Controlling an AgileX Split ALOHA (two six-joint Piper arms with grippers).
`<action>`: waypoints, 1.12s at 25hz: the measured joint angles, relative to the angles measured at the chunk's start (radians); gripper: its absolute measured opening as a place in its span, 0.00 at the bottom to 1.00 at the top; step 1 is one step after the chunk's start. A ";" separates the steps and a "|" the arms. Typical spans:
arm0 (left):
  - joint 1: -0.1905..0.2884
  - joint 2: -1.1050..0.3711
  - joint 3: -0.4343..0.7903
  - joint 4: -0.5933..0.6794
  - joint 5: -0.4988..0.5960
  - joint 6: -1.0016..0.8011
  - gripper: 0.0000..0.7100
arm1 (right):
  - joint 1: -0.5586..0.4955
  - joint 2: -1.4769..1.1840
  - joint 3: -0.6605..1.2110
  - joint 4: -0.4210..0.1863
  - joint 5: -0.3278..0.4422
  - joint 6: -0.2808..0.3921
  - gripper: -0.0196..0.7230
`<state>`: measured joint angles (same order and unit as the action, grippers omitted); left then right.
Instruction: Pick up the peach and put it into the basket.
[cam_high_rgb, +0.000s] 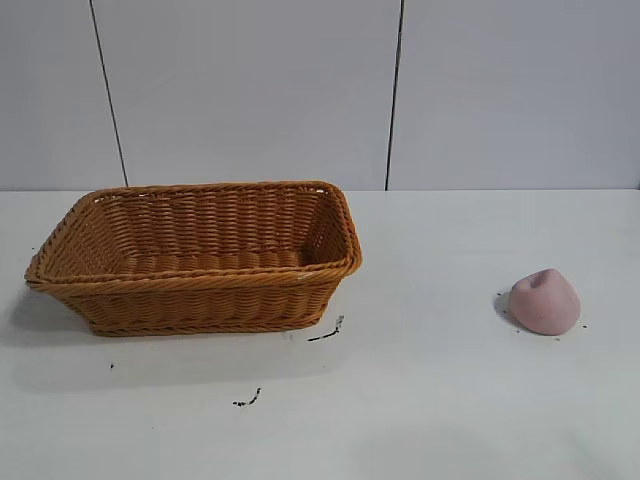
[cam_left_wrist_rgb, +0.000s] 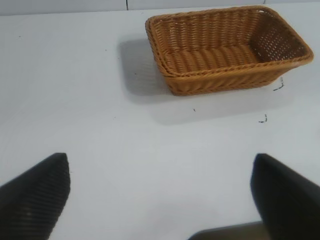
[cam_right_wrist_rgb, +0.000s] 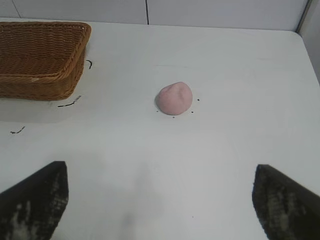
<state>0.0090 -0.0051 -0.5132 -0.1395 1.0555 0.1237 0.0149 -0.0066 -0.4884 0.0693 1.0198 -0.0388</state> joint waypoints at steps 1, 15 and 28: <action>0.000 0.000 0.000 0.000 0.000 0.000 0.98 | 0.000 0.000 0.000 0.000 0.000 0.000 0.96; 0.000 0.000 0.000 0.000 0.000 0.000 0.98 | 0.000 0.075 -0.014 0.000 -0.003 0.000 0.96; 0.000 0.000 0.000 0.000 0.000 0.000 0.98 | 0.000 1.050 -0.388 -0.001 -0.096 -0.001 0.96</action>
<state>0.0090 -0.0051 -0.5132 -0.1395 1.0555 0.1237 0.0149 1.0436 -0.8764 0.0684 0.9242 -0.0402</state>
